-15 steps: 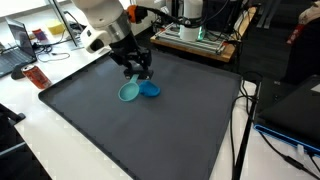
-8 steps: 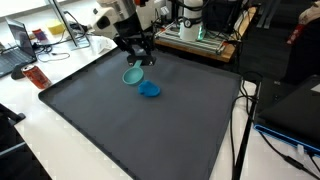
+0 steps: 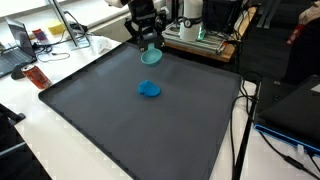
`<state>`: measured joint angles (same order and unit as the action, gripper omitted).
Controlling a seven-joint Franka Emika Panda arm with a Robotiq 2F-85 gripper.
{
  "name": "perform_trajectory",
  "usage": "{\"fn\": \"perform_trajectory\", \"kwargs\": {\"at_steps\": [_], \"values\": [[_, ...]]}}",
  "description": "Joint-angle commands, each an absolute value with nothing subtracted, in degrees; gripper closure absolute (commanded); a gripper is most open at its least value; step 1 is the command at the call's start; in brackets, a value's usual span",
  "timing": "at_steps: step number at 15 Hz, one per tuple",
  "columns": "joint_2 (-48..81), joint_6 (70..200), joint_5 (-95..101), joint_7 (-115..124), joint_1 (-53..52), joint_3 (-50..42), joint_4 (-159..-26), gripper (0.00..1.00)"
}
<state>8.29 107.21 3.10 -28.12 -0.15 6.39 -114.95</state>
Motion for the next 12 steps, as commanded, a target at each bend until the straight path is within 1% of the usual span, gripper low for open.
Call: {"fn": "perform_trajectory", "kwargs": {"at_steps": [1,7,12], "values": [[1.2,109.1,0.2,-34.4,-0.5,6.1,-121.6,0.65],[-5.6,110.2,-1.4,-38.5,-1.5,4.9,-127.3,0.65],[-10.9,115.5,-4.4,-40.1,-1.9,3.0,-133.2,0.65]]}}
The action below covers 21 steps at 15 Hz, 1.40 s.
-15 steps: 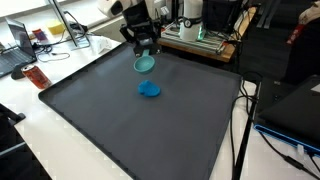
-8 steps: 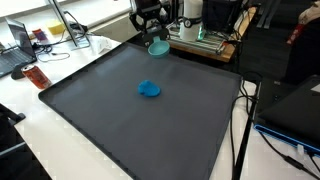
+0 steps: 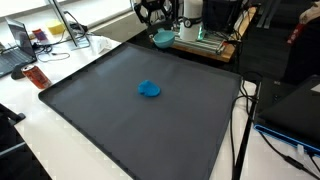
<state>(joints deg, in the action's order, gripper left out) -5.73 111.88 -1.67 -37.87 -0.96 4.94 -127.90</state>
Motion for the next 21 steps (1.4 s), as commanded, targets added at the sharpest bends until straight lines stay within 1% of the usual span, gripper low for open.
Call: {"fn": "perform_trajectory", "kwargs": {"at_steps": [1,9,10,11,13,14,21], "values": [[-12.0,116.4,-5.2,-40.8,-2.1,2.5,-134.4,0.65],[-15.0,122.6,-5.9,-40.8,-3.7,0.6,-140.0,0.65],[-14.6,123.4,-5.1,-39.9,-3.7,0.7,-140.1,0.15],[-14.2,124.3,-4.3,-39.4,-3.7,0.9,-140.3,0.14],[-13.0,125.8,-2.4,-37.9,-3.8,1.5,-140.3,0.02],[-12.4,126.5,-2.0,-37.7,-4.1,1.7,-140.3,0.00],[-8.6,129.8,0.7,-35.6,-5.6,2.8,-139.1,0.00]]}}
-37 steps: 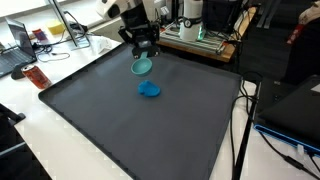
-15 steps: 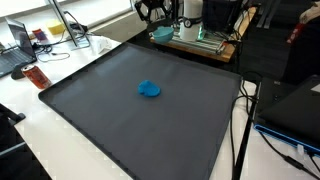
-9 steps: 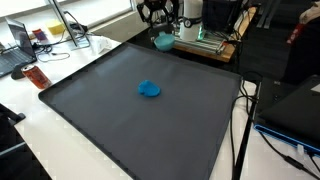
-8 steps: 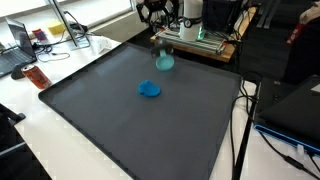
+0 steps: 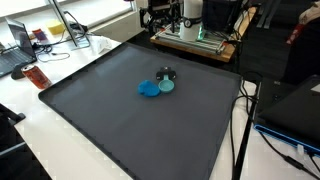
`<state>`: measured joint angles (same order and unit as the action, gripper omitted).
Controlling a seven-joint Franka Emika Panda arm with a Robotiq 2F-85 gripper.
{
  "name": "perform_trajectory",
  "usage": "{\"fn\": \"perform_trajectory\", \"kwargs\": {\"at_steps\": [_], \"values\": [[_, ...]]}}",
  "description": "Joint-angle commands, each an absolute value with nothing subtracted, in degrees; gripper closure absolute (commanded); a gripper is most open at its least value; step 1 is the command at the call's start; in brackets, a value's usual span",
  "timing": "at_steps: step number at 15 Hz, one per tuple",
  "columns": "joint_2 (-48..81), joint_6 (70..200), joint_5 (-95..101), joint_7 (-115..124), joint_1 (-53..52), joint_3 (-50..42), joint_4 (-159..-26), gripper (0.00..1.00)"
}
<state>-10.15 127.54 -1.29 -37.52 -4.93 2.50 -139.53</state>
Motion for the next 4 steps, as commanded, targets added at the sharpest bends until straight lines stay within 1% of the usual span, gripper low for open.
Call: {"fn": "perform_trajectory", "kwargs": {"at_steps": [1,4], "values": [[-9.7,128.2,-0.8,-37.1,-5.6,2.2,-139.4,0.00],[-9.2,128.5,-0.8,-37.0,-5.7,2.2,-139.4,0.00]]}}
